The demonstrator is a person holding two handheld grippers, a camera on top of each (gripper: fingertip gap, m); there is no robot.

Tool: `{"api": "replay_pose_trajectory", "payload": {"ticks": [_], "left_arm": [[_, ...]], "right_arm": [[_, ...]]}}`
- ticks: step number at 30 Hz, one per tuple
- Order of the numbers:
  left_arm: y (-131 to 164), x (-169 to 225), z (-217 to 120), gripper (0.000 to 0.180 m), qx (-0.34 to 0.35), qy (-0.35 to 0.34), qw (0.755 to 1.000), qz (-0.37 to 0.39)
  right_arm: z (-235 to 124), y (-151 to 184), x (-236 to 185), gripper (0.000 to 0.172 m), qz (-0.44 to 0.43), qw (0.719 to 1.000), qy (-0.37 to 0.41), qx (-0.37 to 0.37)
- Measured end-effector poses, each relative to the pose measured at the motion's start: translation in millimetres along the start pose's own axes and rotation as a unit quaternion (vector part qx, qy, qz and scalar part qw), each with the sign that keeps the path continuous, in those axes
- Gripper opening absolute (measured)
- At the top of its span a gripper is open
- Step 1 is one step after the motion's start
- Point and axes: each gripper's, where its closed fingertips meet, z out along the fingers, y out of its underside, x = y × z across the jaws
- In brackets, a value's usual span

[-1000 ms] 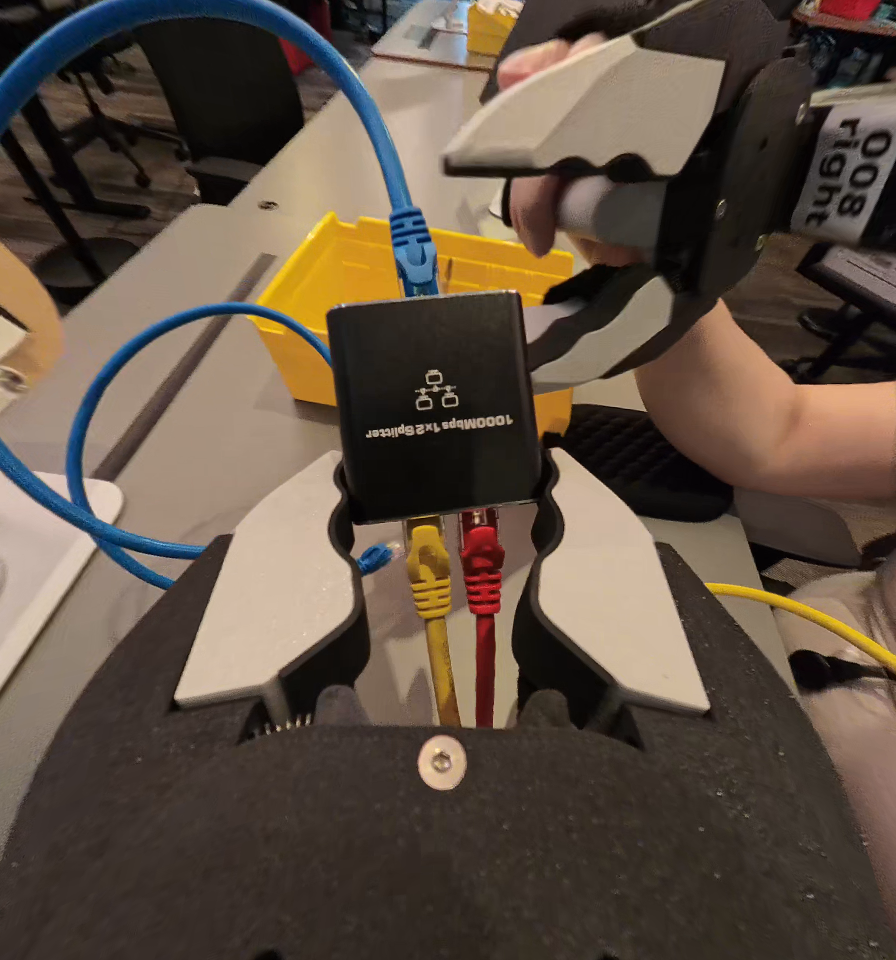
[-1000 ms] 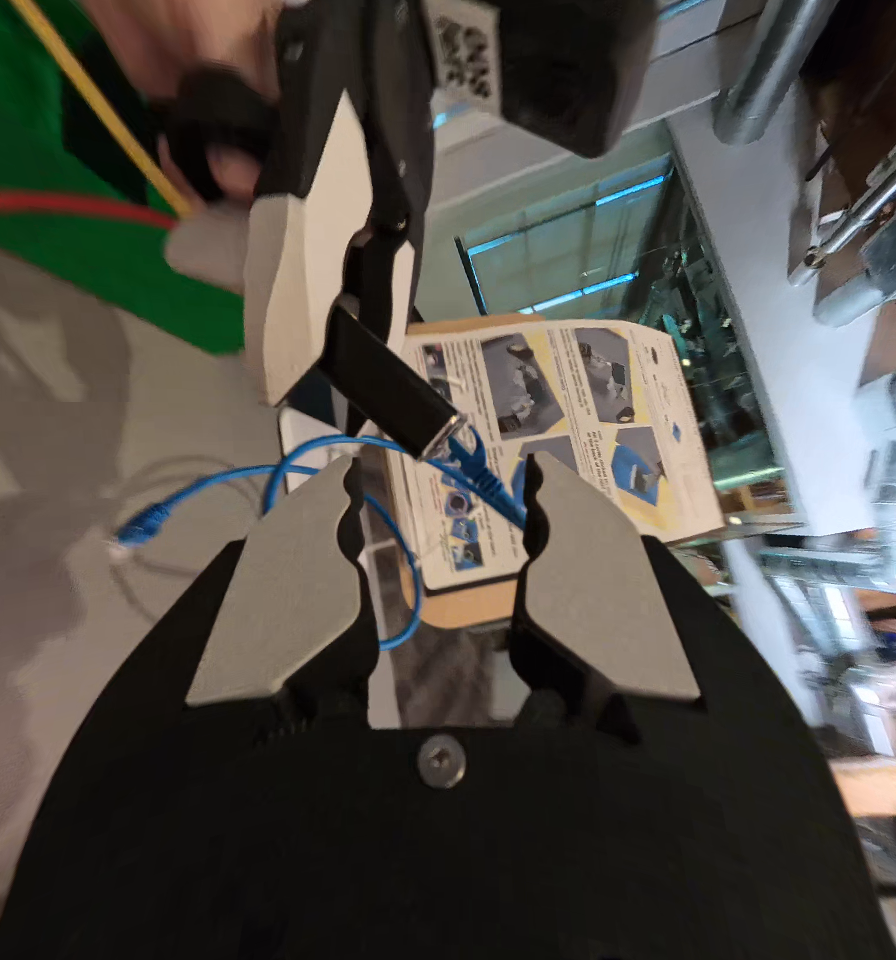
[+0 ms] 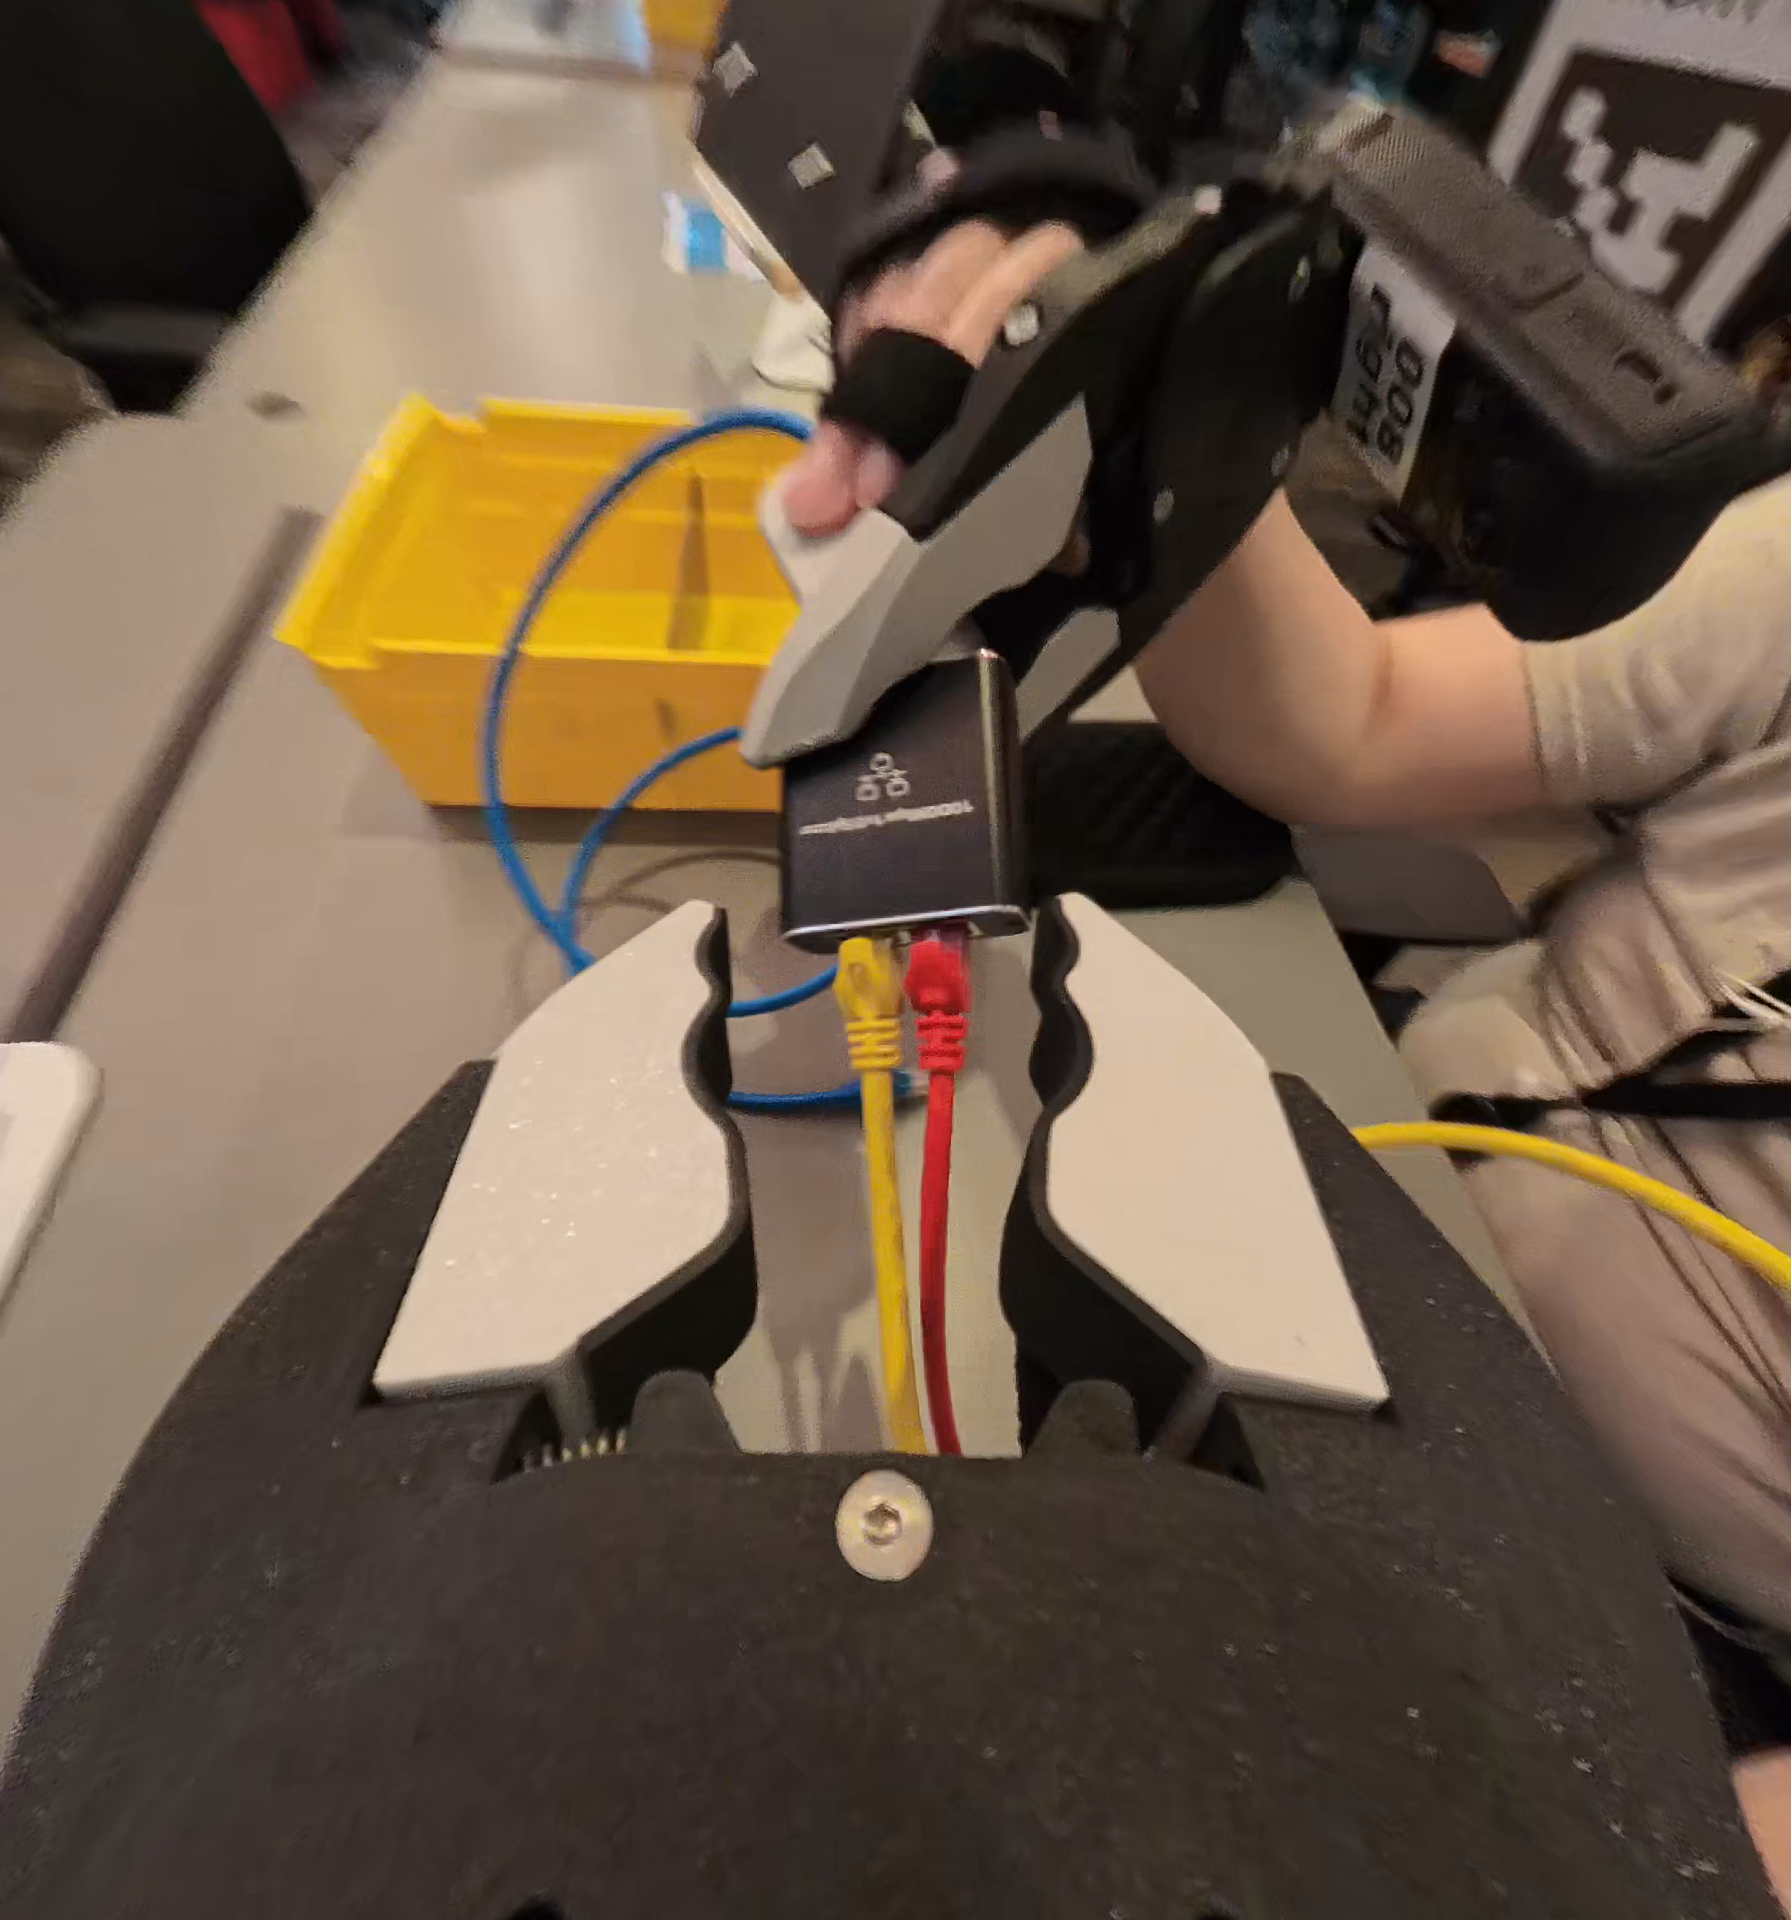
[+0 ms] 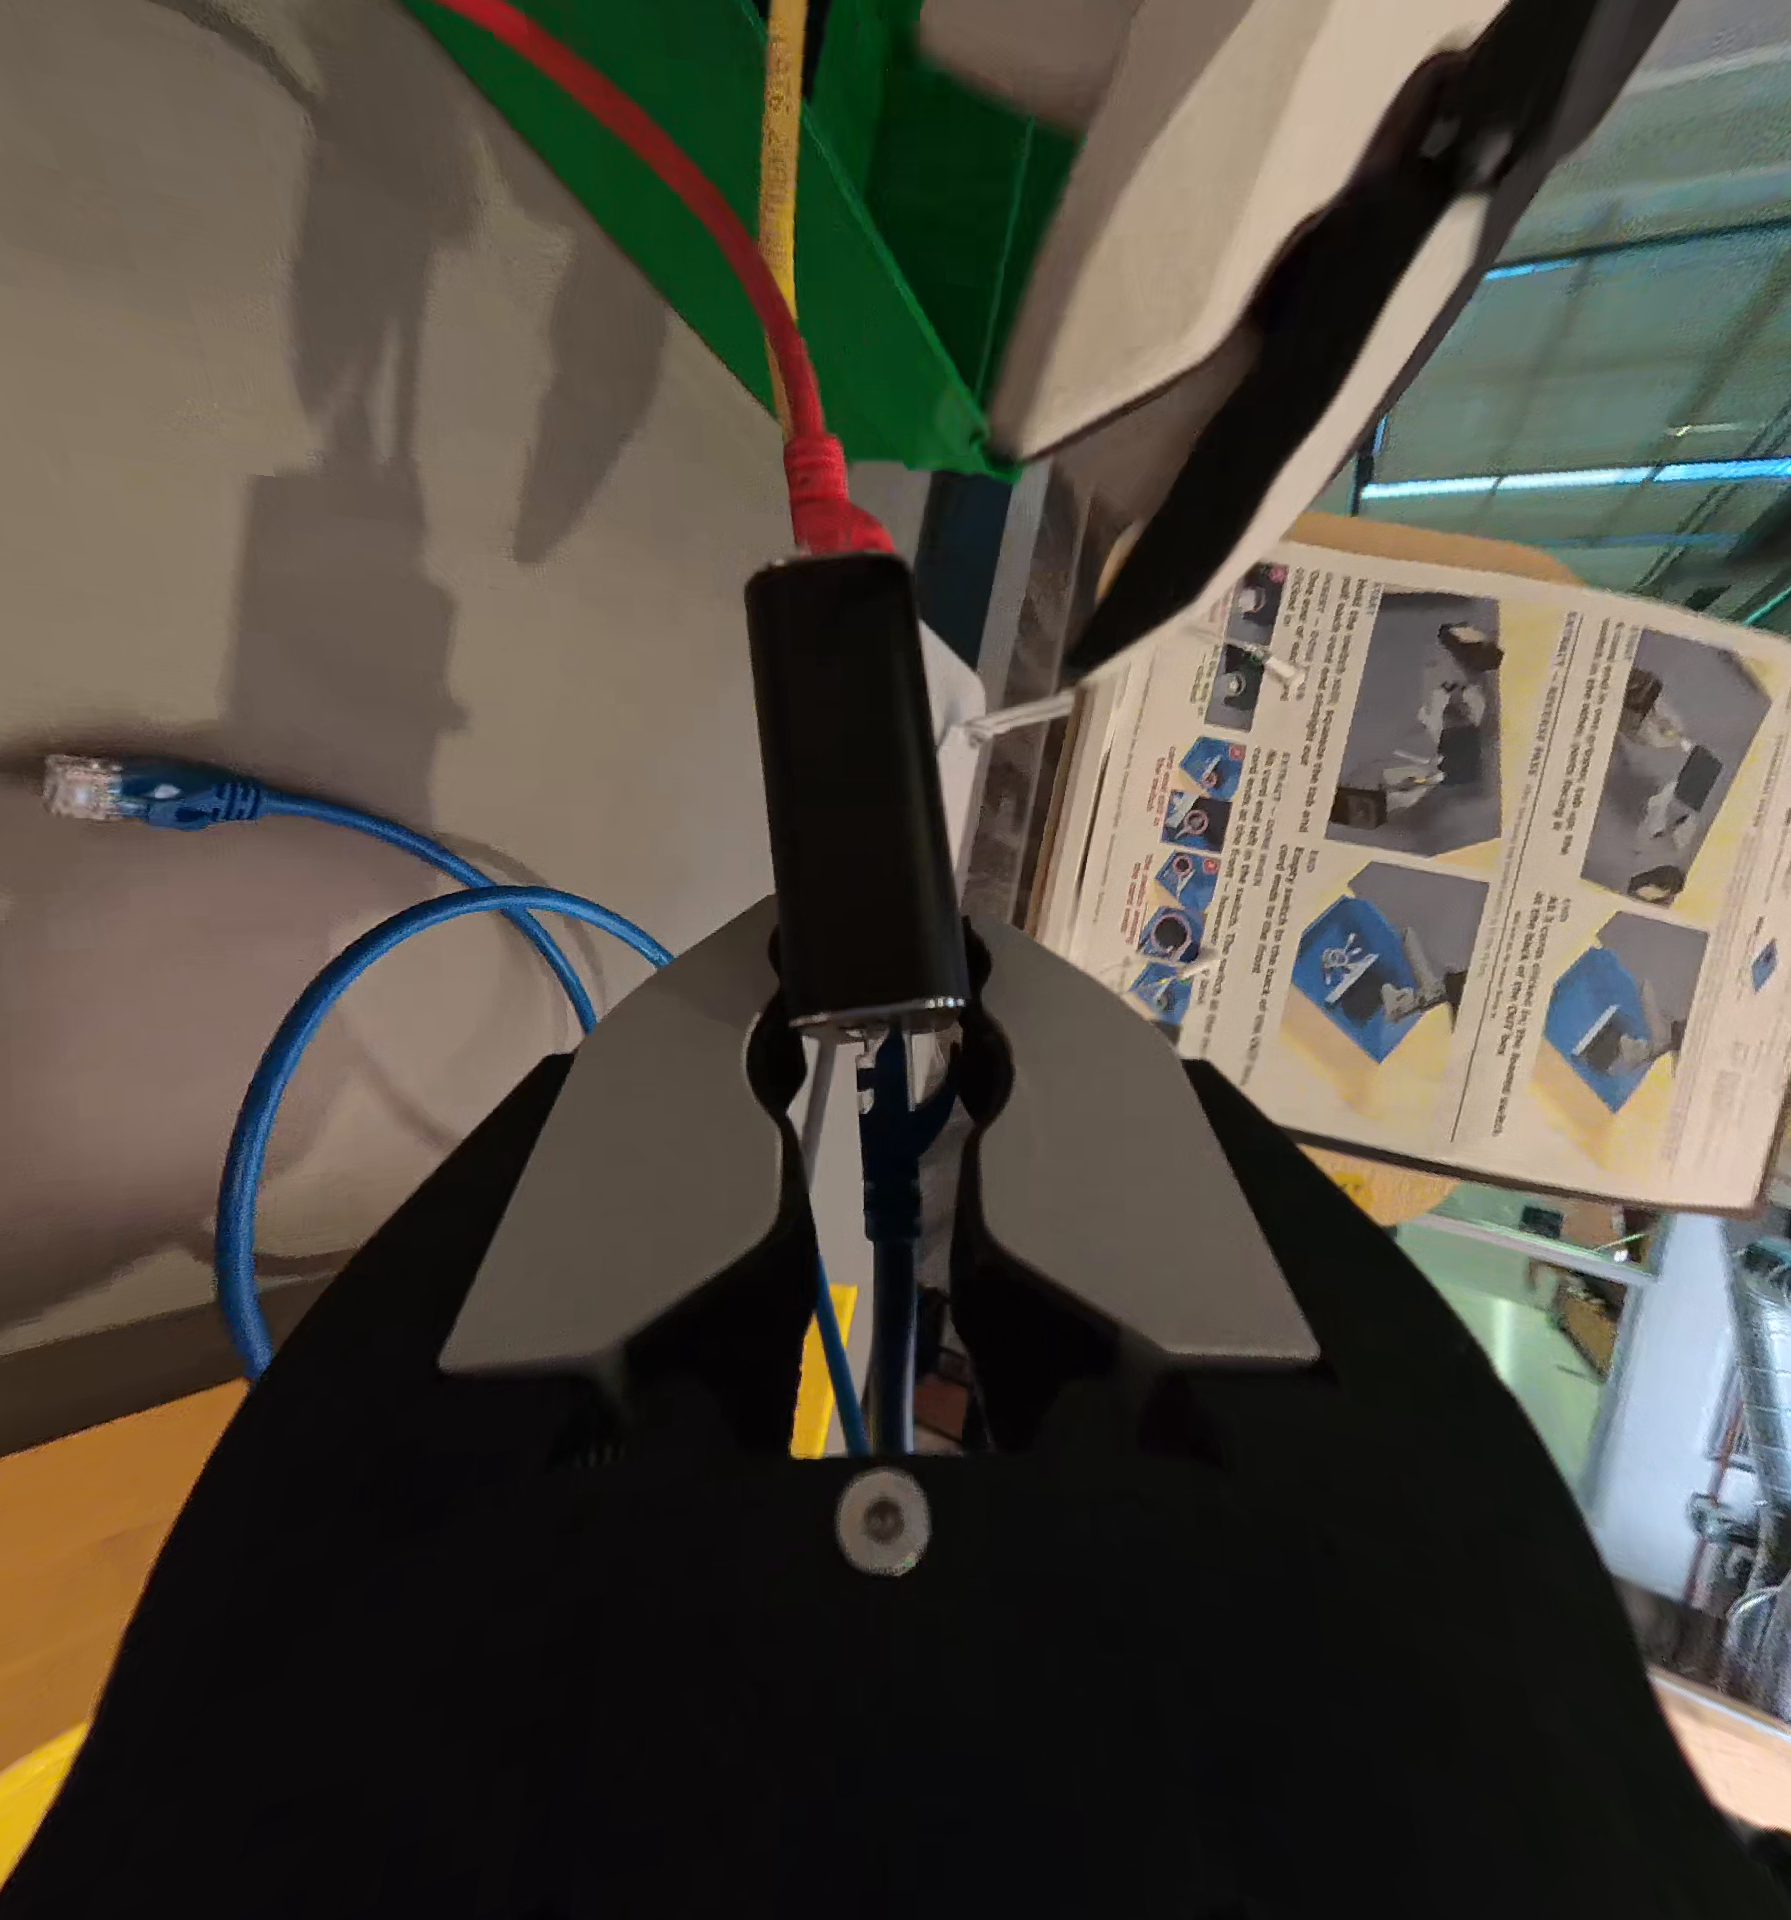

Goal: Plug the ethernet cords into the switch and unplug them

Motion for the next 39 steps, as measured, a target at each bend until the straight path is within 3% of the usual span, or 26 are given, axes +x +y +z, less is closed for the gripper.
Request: {"api": "replay_pose_trajectory", "payload": {"ticks": [2,5,9,12,16,22,27,31,33,36,39], "left_arm": [[-12,-3,-18,0.053,0.021,-0.05,0.998,0.017],[-16,7,-26,0.057,-0.012,-0.12,0.989,0.083],[-17,17,-16,0.057,-0.114,-0.227,0.954,0.16],[-32,23,2,0.046,-0.115,-0.273,0.932,0.21],[-32,24,39,0.051,-0.117,-0.261,0.933,0.22],[-14,4,61,0.053,-0.161,-0.283,0.916,0.236],[-16,2,78,0.028,-0.144,-0.287,0.908,0.269],[-20,0,80,0.028,-0.118,-0.288,0.906,0.288],[-20,-5,79,0.038,-0.117,-0.302,0.899,0.296],[-19,-7,81,0.027,-0.114,-0.299,0.898,0.301],[-23,-12,79,0.026,-0.113,-0.325,0.879,0.33]], "right_arm": [[-5,8,-2,0.027,0.019,1.0,-0.015,-0.016],[-11,19,-8,0.027,0.041,0.997,-0.04,-0.044],[-17,28,-9,0.027,0.059,0.995,-0.05,-0.062],[-25,36,-7,0.027,0.066,0.994,-0.043,-0.075],[-32,39,-7,0.027,0.061,0.993,-0.042,-0.096],[-35,41,-9,0.027,0.059,0.99,-0.047,-0.119],[-34,40,-12,0.027,0.062,0.989,-0.059,-0.122],[-35,39,-10,0.027,0.071,0.99,-0.054,-0.105],[-35,38,-10,0.027,0.075,0.991,-0.055,-0.098],[-34,39,-8,0.027,0.078,0.99,-0.05,-0.102],[-34,41,-1,0.028,0.082,0.991,-0.028,-0.097]]}}
